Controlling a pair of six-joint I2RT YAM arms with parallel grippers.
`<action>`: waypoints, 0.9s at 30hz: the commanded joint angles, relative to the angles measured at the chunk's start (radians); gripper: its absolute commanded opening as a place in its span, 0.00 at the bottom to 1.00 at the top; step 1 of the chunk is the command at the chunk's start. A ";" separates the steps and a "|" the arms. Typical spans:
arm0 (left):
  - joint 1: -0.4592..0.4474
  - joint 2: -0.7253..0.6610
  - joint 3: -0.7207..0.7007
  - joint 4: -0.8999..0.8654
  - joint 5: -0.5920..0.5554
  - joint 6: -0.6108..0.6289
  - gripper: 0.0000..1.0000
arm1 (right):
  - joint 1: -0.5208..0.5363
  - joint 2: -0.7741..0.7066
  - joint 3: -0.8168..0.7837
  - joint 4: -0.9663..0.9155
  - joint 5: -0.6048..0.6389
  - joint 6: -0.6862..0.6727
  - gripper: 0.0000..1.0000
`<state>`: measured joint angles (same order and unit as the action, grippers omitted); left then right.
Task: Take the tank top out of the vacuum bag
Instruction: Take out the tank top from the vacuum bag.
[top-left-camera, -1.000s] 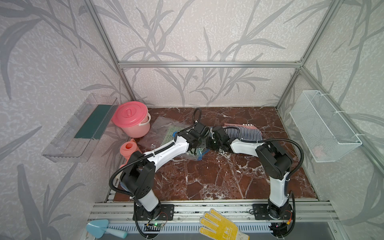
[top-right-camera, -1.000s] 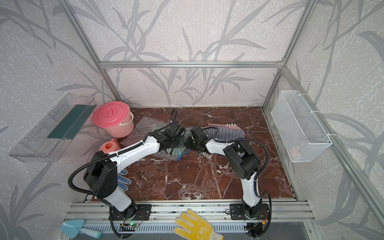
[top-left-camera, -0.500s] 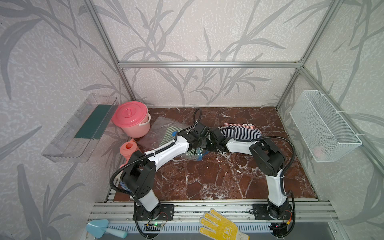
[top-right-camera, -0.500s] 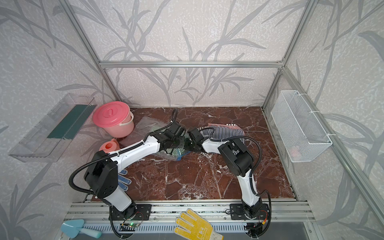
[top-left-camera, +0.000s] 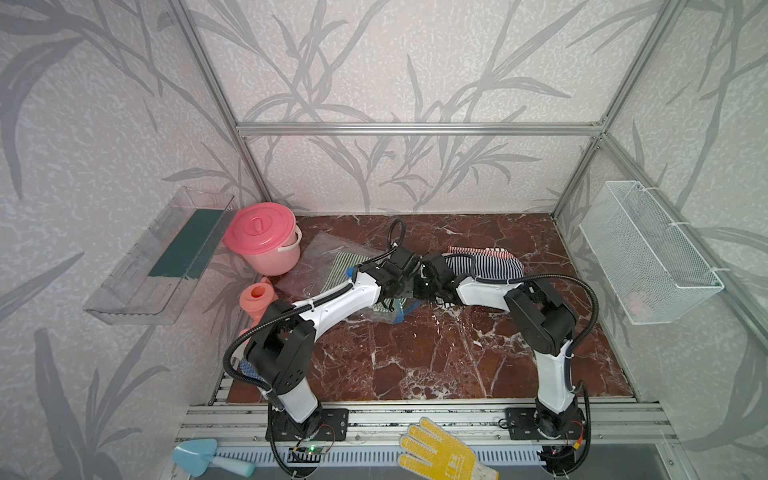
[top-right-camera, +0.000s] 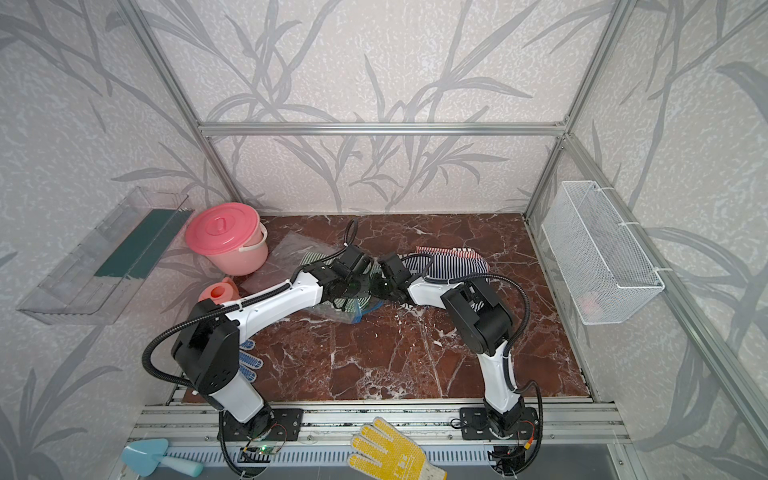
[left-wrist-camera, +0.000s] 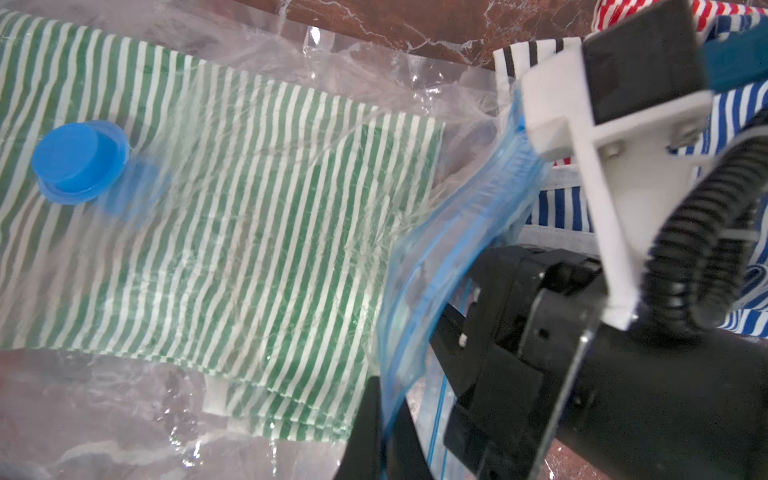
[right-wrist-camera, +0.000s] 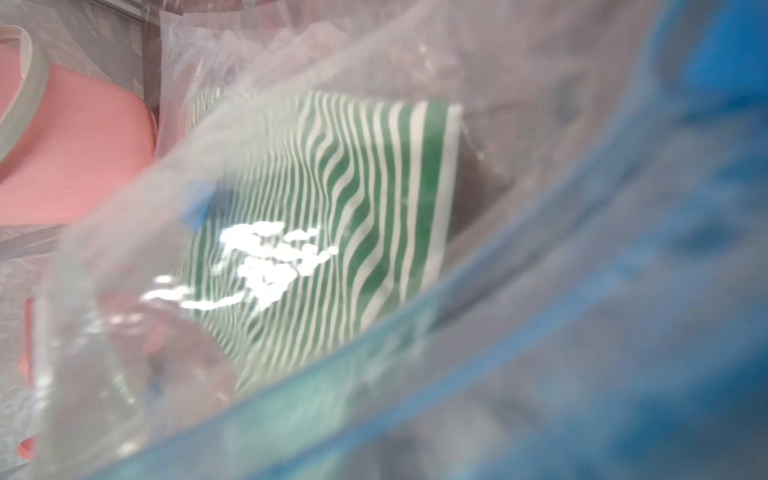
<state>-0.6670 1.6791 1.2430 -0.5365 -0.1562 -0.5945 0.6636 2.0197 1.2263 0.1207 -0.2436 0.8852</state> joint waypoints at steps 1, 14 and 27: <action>0.001 0.014 0.042 -0.021 -0.029 0.002 0.00 | -0.004 -0.074 -0.013 -0.024 0.009 -0.024 0.00; 0.022 0.031 0.043 -0.028 -0.048 -0.018 0.00 | -0.004 -0.137 -0.016 -0.088 0.035 -0.083 0.00; 0.038 0.022 0.034 -0.027 -0.060 -0.030 0.00 | -0.001 -0.200 -0.047 -0.074 0.054 -0.147 0.00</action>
<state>-0.6380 1.7016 1.2594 -0.5472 -0.1814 -0.6132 0.6640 1.8591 1.1862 0.0479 -0.2070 0.7647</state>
